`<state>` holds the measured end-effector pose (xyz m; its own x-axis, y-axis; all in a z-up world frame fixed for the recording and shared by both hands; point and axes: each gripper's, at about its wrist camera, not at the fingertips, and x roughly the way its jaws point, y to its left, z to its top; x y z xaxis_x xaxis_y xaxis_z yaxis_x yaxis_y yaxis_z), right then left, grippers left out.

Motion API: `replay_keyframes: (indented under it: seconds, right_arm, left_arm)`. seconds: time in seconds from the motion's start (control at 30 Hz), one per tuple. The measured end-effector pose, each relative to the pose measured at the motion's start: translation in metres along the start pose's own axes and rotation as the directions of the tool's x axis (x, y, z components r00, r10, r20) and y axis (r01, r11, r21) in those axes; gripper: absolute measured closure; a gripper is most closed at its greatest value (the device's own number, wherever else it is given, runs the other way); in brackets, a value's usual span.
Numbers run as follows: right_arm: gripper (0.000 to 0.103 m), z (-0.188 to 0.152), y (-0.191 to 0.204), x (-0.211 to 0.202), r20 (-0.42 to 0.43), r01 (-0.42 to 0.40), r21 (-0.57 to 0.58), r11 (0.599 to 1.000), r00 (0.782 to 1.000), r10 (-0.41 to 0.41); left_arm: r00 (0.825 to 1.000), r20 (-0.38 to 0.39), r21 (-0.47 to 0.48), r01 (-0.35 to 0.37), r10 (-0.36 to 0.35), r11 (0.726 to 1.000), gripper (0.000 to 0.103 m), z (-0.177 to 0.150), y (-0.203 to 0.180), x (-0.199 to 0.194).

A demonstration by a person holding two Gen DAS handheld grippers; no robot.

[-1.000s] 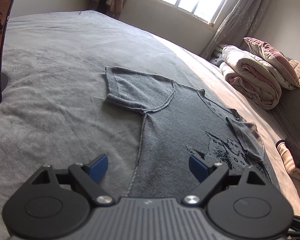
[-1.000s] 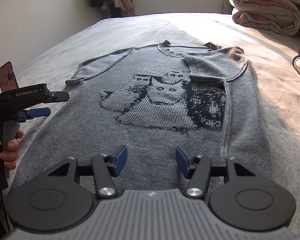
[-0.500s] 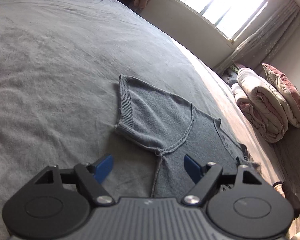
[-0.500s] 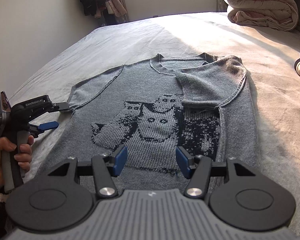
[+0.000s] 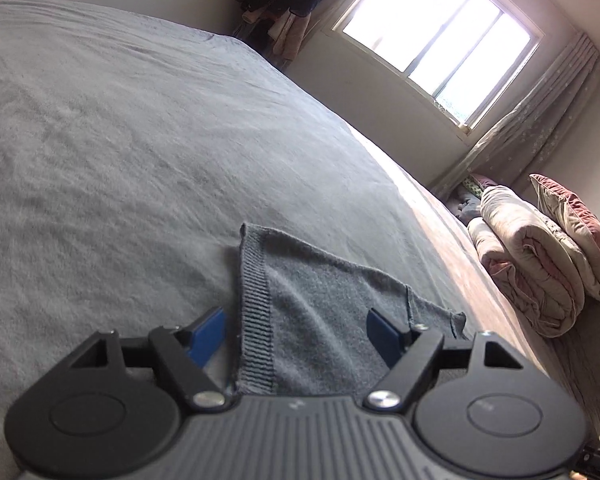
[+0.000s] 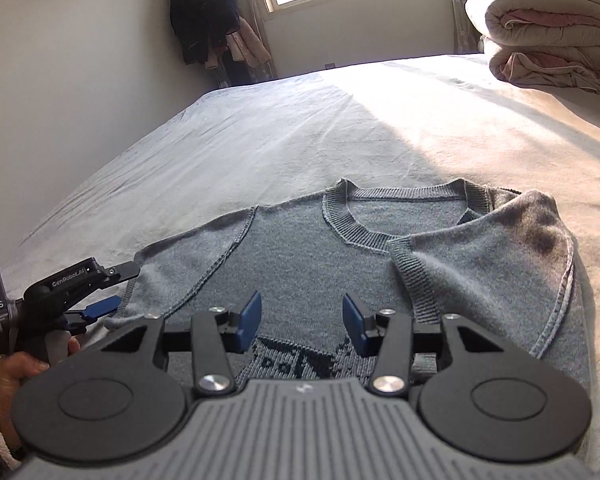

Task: Fold clothes

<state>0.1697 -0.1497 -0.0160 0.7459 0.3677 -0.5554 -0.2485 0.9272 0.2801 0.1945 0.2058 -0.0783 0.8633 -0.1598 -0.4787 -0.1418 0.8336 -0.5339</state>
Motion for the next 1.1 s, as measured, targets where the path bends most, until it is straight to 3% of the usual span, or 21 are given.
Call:
replay_keyframes:
  seconds: [0.2, 0.33, 0.4, 0.47, 0.5, 0.53, 0.57, 0.6, 0.63, 0.9, 1.1]
  right_arm:
    - [0.055, 0.012, -0.047, 0.006, -0.003, 0.010, 0.099, 0.995, 1.000, -0.010]
    - [0.055, 0.007, -0.059, 0.018, 0.020, 0.016, 0.102, 0.995, 1.000, -0.018]
    - [0.055, 0.003, -0.063, 0.024, 0.030, -0.009, 0.111, 0.994, 1.000, 0.006]
    - [0.056, -0.001, -0.067, 0.030, 0.045, -0.040, 0.124, 0.991, 0.998, 0.035]
    - [0.057, -0.003, -0.070, 0.033, 0.053, -0.056, 0.130, 0.990, 0.997, 0.049]
    - [0.059, -0.008, -0.073, 0.035, 0.055, -0.068, 0.135, 0.988, 0.997, 0.061]
    - [0.061, -0.015, -0.078, 0.039, 0.055, -0.084, 0.146, 0.986, 0.996, 0.077]
    - [0.063, -0.018, -0.081, 0.043, 0.038, -0.094, 0.147, 0.985, 0.995, 0.089]
    - [0.071, -0.021, -0.085, 0.046, 0.022, -0.104, 0.150, 0.983, 0.995, 0.102]
    - [0.072, -0.017, -0.094, 0.046, 0.034, -0.160, 0.221, 0.962, 0.987, 0.156]
    - [0.071, -0.018, -0.096, 0.046, 0.036, -0.167, 0.228, 0.959, 0.986, 0.163]
  left_arm:
    - [0.998, -0.023, 0.048, 0.051, -0.050, 0.998, 0.025, 0.017, 0.008, 0.019]
    - [0.998, -0.037, 0.052, 0.060, -0.058, 0.997, 0.028, 0.024, 0.010, 0.032]
    - [0.998, -0.031, 0.048, 0.062, -0.060, 0.997, 0.036, 0.023, 0.012, 0.034]
    - [0.997, -0.040, 0.039, 0.062, -0.061, 0.997, 0.065, 0.023, 0.015, 0.036]
    - [0.997, -0.052, 0.027, 0.066, -0.065, 0.997, 0.074, 0.024, 0.018, 0.038]
    - [0.996, -0.064, 0.016, 0.070, -0.069, 0.997, 0.095, 0.025, 0.021, 0.040]
    - [0.995, -0.071, 0.012, 0.078, -0.077, 0.997, 0.101, 0.026, 0.022, 0.041]
    - [0.994, -0.070, 0.014, 0.091, -0.090, 0.996, 0.101, 0.026, 0.021, 0.039]
    - [0.992, -0.068, 0.017, 0.104, -0.103, 0.994, 0.101, 0.026, 0.020, 0.038]
    - [0.973, -0.099, 0.111, 0.219, -0.208, 0.969, 0.101, 0.029, -0.037, 0.018]
    - [0.945, -0.187, 0.133, 0.296, -0.270, 0.946, 0.101, 0.015, -0.103, 0.031]
